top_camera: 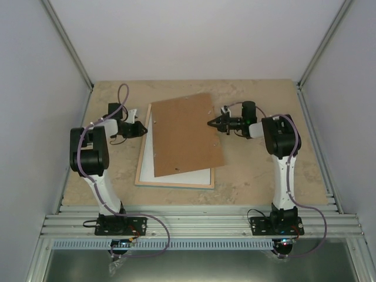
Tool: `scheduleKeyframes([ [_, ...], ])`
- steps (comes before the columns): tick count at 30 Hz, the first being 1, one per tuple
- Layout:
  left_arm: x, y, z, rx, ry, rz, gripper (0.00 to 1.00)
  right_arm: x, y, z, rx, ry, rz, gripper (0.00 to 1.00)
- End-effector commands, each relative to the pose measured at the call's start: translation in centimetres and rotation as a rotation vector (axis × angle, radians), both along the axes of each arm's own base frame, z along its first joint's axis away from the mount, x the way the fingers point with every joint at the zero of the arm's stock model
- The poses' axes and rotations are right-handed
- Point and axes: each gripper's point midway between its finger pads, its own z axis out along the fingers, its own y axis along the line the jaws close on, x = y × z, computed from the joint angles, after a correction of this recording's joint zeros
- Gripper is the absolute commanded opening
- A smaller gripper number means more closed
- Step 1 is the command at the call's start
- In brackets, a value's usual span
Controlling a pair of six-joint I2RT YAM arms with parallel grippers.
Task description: Put the photo into the frame
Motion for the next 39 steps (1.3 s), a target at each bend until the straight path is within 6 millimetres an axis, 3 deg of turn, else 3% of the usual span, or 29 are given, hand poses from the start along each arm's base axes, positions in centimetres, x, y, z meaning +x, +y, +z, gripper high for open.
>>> scheduleKeyframes([
  [1,-1.0,0.3,-0.3,-0.021,0.048,0.089,0.15,-0.1,-0.3,2.8,-0.005,-0.041,-0.031,0.01],
  [11,-1.3,-0.5,-0.2,-0.107,0.123,0.253,0.11,-2.1,-1.4,3.3,-0.024,0.001,-0.061,0.01],
  [16,-1.6,-2.4,-0.5,-0.158,0.162,0.297,0.06,-2.7,-2.1,3.1,-0.042,0.001,-0.063,0.0],
  [23,0.0,-6.0,-0.5,-0.196,0.16,0.267,0.05,-3.3,-3.0,2.0,-0.074,-0.003,-0.04,0.01],
  [30,0.1,-6.0,-0.4,-0.169,0.136,0.231,0.04,-2.9,-3.7,0.8,-0.096,-0.004,-0.017,0.0],
  [39,-0.1,-6.7,-0.2,-0.148,0.123,0.209,0.04,-4.6,-3.8,-0.6,-0.124,0.073,0.009,0.01],
])
